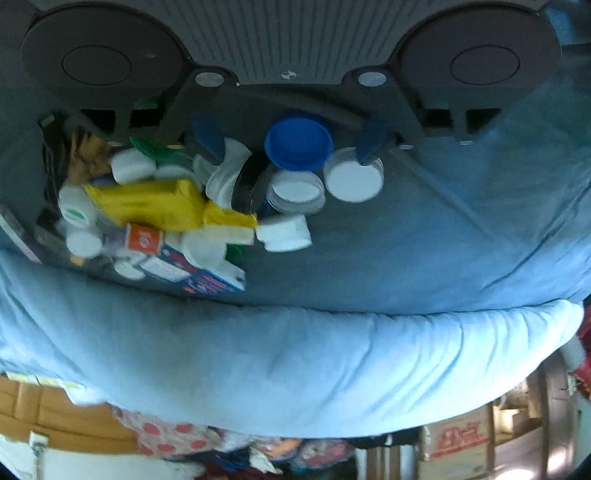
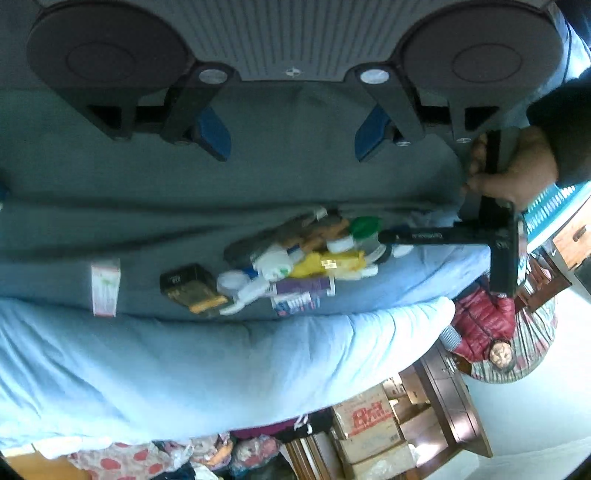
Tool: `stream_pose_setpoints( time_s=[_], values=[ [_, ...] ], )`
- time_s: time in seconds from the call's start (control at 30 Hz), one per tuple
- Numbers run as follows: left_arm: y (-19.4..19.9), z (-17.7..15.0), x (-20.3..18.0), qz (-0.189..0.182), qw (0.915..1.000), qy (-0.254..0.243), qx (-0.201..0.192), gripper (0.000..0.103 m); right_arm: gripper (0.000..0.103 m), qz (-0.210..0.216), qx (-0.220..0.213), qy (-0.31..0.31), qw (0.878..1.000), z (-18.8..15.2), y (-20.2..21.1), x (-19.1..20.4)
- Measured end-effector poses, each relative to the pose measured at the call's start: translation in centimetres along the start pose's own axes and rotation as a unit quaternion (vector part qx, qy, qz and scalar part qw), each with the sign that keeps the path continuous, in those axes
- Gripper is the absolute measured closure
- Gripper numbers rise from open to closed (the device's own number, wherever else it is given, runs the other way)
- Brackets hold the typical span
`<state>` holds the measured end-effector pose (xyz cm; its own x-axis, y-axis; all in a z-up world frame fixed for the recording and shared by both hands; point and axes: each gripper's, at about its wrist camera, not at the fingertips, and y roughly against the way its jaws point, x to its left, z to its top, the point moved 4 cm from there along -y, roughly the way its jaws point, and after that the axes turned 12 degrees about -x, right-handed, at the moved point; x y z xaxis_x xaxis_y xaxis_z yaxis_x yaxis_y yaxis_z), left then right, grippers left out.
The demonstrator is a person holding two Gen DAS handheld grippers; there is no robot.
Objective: Organize objects
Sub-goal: 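Grasp the white Cestbon cap with the left tool while the right tool grasps the clear lid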
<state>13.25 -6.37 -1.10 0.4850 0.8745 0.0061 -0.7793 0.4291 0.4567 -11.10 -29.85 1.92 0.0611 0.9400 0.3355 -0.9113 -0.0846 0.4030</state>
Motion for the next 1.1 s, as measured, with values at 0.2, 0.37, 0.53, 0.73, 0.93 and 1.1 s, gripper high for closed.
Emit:
stream_pose_setpoints(
  time_s=[0.2, 0.37, 0.53, 0.73, 0.93, 1.1],
  values=[
    [-0.8, -0.3, 0.1, -0.014, 0.9998, 0.010, 0.009, 0.030, 0.029, -0.003, -0.031, 0.034, 0.999, 3.2, -3.8, -0.1],
    [0.6, -0.5, 0.9, -0.007, 0.9991, 0.042, 0.000, 0.063, 0.037, -0.010, -0.029, 0.078, 0.996, 4.6, -8.2, -0.2],
    [1.8, -0.8, 0.5, -0.015, 0.9988, 0.046, -0.011, 0.063, 0.042, -0.014, 0.001, 0.106, 0.994, 4.3, -13.6, -0.8],
    [1.5, -1.0, 0.6, -0.021, 0.9985, 0.049, -0.009, 0.063, 0.047, -0.002, -0.017, 0.134, 0.991, 4.7, -15.4, 0.6],
    [1.7, -1.1, 0.5, -0.019, 0.9986, 0.049, -0.012, 0.062, 0.062, 0.003, -0.034, 0.127, 0.991, 4.7, -13.0, 1.3],
    [2.3, -1.0, 0.4, -0.020, 0.9983, 0.050, -0.022, 0.057, 0.062, 0.064, -0.045, 0.150, 0.986, 4.0, -7.7, 3.9]
  ],
)
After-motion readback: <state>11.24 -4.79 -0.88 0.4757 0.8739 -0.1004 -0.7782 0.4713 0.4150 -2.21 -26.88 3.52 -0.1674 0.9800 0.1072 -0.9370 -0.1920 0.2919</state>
